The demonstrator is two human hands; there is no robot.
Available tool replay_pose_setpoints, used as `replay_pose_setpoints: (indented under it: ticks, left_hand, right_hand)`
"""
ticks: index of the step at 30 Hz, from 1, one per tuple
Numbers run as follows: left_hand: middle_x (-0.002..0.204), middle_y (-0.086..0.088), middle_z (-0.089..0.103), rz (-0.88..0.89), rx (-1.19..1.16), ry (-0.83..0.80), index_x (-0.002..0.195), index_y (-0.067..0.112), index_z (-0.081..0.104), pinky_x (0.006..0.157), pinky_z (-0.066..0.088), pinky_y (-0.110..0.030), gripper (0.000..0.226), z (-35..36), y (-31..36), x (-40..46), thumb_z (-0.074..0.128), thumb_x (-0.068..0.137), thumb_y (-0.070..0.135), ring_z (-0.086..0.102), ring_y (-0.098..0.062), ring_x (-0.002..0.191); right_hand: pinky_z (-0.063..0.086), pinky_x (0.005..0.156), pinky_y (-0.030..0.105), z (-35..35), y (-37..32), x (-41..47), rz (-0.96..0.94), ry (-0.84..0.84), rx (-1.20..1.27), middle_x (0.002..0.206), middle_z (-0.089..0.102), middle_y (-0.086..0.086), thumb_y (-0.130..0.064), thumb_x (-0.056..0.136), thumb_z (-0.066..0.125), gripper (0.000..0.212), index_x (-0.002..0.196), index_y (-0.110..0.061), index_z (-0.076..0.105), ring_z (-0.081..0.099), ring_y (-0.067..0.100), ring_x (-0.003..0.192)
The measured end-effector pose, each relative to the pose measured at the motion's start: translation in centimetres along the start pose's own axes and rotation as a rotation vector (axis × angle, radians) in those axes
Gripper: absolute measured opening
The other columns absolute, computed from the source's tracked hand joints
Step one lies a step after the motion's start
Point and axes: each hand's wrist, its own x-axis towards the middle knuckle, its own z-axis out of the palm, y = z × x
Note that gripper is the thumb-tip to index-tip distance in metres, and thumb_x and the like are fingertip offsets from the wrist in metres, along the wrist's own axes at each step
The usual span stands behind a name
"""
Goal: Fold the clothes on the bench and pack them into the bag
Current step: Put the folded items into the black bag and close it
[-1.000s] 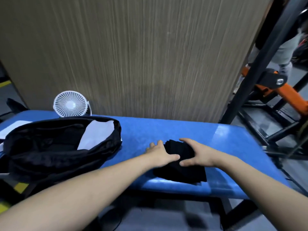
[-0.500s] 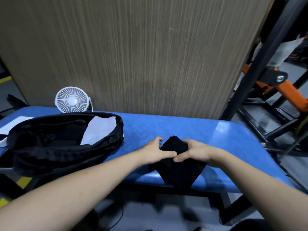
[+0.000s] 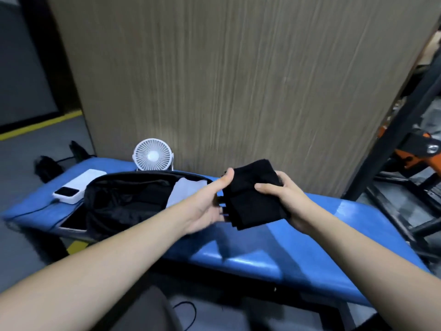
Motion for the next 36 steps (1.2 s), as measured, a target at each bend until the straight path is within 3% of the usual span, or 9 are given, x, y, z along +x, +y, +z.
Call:
replay_pose_setpoints:
  ticks: [3, 6, 9, 13, 15, 20, 24, 31, 36]
  left_hand:
    - [0.125, 0.001, 0.068, 0.128, 0.065, 0.186, 0.142, 0.034, 0.043, 0.085, 0.058, -0.04, 0.082, -2.3, 1.5, -1.5, 0.083, 0.07, 0.037, 0.069, -0.017, 0.105]
    - [0.114, 0.0, 0.07, 0.234, 0.041, 0.309, 0.136, 0.035, 0.043, 0.062, 0.057, -0.029, 0.067, -5.2, 3.2, -3.1, 0.079, 0.081, 0.022, 0.072, -0.014, 0.088]
    - [0.119, -0.014, 0.069, 0.302, 0.009, 0.399, 0.133, 0.022, 0.048, 0.076, 0.06, -0.033, 0.053, -8.6, 4.8, -4.9, 0.073, 0.087, 0.016, 0.071, -0.022, 0.093]
    - [0.112, -0.014, 0.072, 0.283, 0.055, 0.475, 0.127, 0.025, 0.052, 0.073, 0.06, -0.033, 0.045, -13.7, 6.5, -6.9, 0.072, 0.088, 0.02, 0.072, -0.025, 0.091]
    - [0.11, -0.011, 0.073, 0.283, 0.076, 0.511, 0.128, 0.025, 0.053, 0.07, 0.06, -0.031, 0.044, -16.0, 7.3, -7.5, 0.072, 0.088, 0.022, 0.072, -0.023, 0.091]
    - [0.115, -0.007, 0.072, 0.279, 0.064, 0.547, 0.129, 0.024, 0.055, 0.073, 0.059, -0.03, 0.04, -20.5, 8.0, -7.2, 0.067, 0.091, 0.027, 0.072, -0.02, 0.099]
    - [0.115, -0.006, 0.072, 0.267, 0.078, 0.566, 0.128, 0.025, 0.057, 0.078, 0.058, -0.033, 0.037, -23.1, 7.9, -5.7, 0.066, 0.092, 0.028, 0.071, -0.021, 0.104]
    - [0.115, -0.008, 0.072, 0.137, 0.12, 0.594, 0.129, 0.02, 0.055, 0.083, 0.058, -0.035, 0.038, -26.6, 7.2, -3.7, 0.063, 0.094, 0.032, 0.07, -0.024, 0.103]
    - [0.106, -0.007, 0.075, 0.077, 0.175, 0.589, 0.12, 0.017, 0.063, 0.075, 0.057, -0.032, 0.029, -28.0, 7.6, -4.0, 0.061, 0.095, 0.031, 0.074, -0.021, 0.093]
  right_hand:
    - [0.056, 0.095, 0.044, 4.6, -0.9, 1.6, -0.06, -0.03, 0.025, 0.127, 0.068, 0.002, -0.024, 0.076, 0.084, 0.069, 0.135, -0.024, 0.05, 0.069, 0.021, 0.112]
    - [0.056, 0.095, 0.039, 9.8, -1.4, 3.1, -0.087, -0.079, 0.039, 0.127, 0.067, -0.002, -0.02, 0.086, 0.076, 0.057, 0.135, -0.026, 0.049, 0.068, 0.016, 0.113]
    - [0.056, 0.095, 0.035, 14.8, -1.5, 4.9, -0.09, -0.137, 0.027, 0.126, 0.068, -0.003, -0.027, 0.089, 0.072, 0.051, 0.135, -0.025, 0.05, 0.068, 0.013, 0.112]
    - [0.056, 0.091, 0.034, 19.9, -1.7, 7.4, -0.042, -0.18, -0.02, 0.124, 0.069, -0.004, -0.047, 0.09, 0.065, 0.051, 0.134, -0.024, 0.052, 0.069, 0.012, 0.108]
    - [0.056, 0.076, 0.029, 21.7, -1.3, 8.7, -0.037, -0.222, -0.079, 0.122, 0.07, -0.002, -0.052, 0.088, 0.061, 0.054, 0.134, -0.023, 0.054, 0.07, 0.011, 0.1]
    - [0.056, 0.069, 0.034, 24.9, 0.1, 11.5, -0.004, -0.233, -0.063, 0.107, 0.074, 0.004, -0.044, 0.086, 0.066, 0.051, 0.129, -0.018, 0.055, 0.072, 0.017, 0.083]
    - [0.053, 0.059, 0.024, 26.3, 0.9, 13.6, -0.004, -0.197, -0.095, 0.097, 0.073, 0.001, -0.034, 0.093, 0.066, 0.041, 0.128, -0.017, 0.053, 0.07, 0.006, 0.067]
    - [0.056, 0.09, 0.041, 28.1, 2.7, 16.6, 0.013, -0.119, -0.386, 0.112, 0.069, 0.002, -0.057, 0.079, 0.067, 0.052, 0.117, -0.023, 0.054, 0.069, 0.018, 0.096]
    - [0.048, 0.085, 0.036, 28.5, 3.5, 16.9, -0.046, -0.156, -0.626, 0.107, 0.068, 0.004, -0.067, 0.088, 0.055, 0.057, 0.107, -0.013, 0.055, 0.062, 0.019, 0.095]
